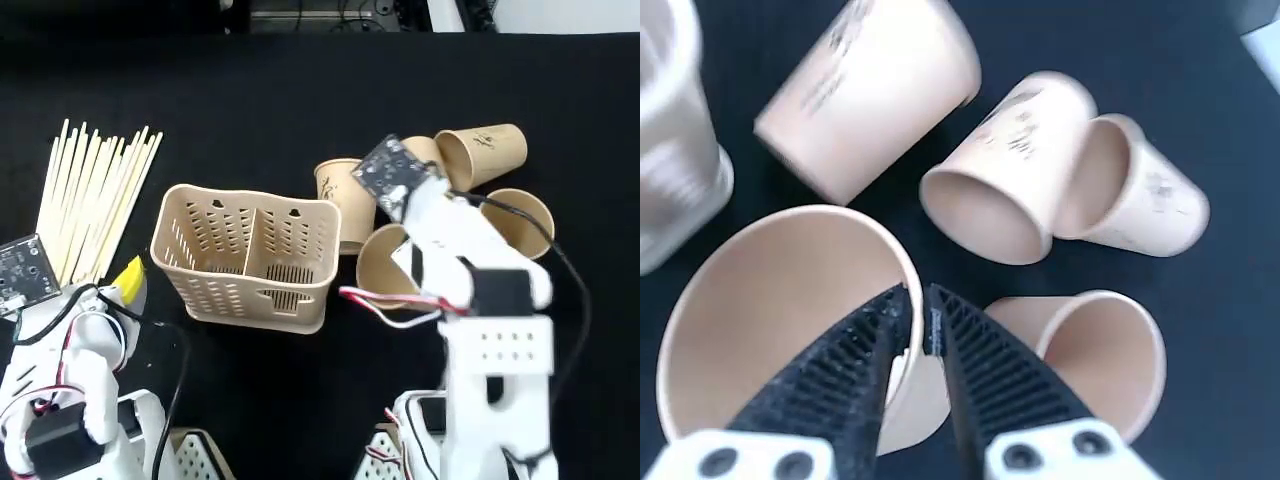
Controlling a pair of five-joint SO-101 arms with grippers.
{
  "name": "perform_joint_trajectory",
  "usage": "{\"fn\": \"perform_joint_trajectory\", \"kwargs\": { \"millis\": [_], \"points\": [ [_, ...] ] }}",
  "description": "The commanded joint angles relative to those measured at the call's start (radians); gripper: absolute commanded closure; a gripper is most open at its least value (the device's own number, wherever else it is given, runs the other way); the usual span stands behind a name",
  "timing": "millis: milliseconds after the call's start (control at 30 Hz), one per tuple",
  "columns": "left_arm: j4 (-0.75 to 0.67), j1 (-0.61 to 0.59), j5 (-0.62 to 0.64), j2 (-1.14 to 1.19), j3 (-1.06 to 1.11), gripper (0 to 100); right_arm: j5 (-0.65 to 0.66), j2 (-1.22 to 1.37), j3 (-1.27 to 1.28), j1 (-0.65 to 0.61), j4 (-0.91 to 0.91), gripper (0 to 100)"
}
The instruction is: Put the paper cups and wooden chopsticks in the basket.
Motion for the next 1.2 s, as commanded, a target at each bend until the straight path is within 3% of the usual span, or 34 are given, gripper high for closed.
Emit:
{"fn": "perform_joint_trajectory", "kwargs": {
  "millis": [0, 300, 533, 633, 1167],
  "points": [
    [-0.014, -0.005, 0.005, -0.003, 0.007, 69, -0.103, -0.038, -0.199, 0.006, 0.091, 98.8],
    [-0.014, -0.007, 0.005, -0.003, 0.015, 69, -0.583, 0.028, -0.736, -0.017, 0.183, 98.5],
    [-0.014, -0.007, 0.005, -0.003, 0.015, 69, -0.783, 0.070, -0.918, -0.399, 0.176, 98.5],
    [-0.014, -0.007, 0.005, -0.003, 0.015, 69, -0.878, 0.097, -0.875, -0.422, 0.147, 98.5],
    [-0.014, -0.007, 0.005, -0.003, 0.015, 69, -0.904, 0.104, -0.377, -0.460, -0.018, 98.5]
  ]
}}
